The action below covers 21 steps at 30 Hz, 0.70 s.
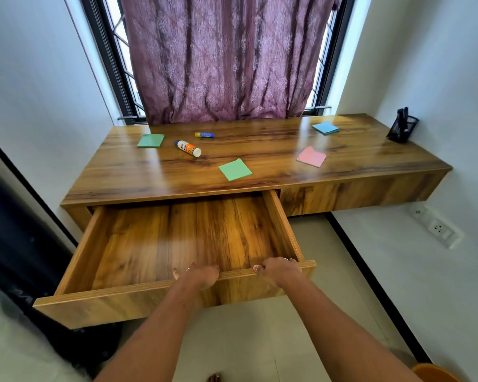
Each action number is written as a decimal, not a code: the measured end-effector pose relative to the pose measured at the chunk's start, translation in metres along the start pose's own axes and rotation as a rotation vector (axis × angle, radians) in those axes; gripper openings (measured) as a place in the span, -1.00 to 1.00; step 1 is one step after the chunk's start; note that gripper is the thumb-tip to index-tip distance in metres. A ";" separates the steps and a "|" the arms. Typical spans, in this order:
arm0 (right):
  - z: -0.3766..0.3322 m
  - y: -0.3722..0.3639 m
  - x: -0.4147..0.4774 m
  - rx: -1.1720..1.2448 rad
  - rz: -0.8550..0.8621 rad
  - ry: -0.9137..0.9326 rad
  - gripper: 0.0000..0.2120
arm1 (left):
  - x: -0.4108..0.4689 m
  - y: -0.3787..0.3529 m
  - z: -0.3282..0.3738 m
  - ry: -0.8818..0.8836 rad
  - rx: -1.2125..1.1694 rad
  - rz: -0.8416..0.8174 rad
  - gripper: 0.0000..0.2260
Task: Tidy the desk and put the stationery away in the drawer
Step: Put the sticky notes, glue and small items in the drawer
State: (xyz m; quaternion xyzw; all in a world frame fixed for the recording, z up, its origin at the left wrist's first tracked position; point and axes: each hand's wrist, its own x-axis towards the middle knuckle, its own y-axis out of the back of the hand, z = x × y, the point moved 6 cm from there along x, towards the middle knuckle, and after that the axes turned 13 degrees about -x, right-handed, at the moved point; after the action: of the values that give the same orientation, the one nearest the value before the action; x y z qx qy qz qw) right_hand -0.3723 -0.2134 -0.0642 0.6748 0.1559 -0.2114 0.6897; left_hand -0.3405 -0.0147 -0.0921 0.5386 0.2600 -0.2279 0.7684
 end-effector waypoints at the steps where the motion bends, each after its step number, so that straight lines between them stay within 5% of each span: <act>1: 0.000 0.000 0.000 0.006 -0.008 0.001 -0.50 | 0.006 -0.003 -0.004 0.016 -0.010 -0.022 -0.52; 5: 0.000 0.000 0.002 0.034 -0.037 -0.007 -0.52 | 0.062 -0.022 -0.020 0.039 -0.108 -0.077 -0.45; 14: 0.002 0.013 0.029 0.041 -0.257 0.058 -0.48 | 0.014 0.008 0.030 -0.028 0.072 -0.012 -0.57; 21: 0.013 0.067 0.071 0.268 -0.103 0.106 -0.57 | 0.059 0.046 0.082 -0.150 -0.109 0.111 -0.63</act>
State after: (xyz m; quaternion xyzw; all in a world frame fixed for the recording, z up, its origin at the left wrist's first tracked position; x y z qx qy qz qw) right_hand -0.2786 -0.2319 -0.0407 0.7621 0.1969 -0.2293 0.5725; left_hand -0.2538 -0.0821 -0.0745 0.4908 0.1835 -0.2105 0.8253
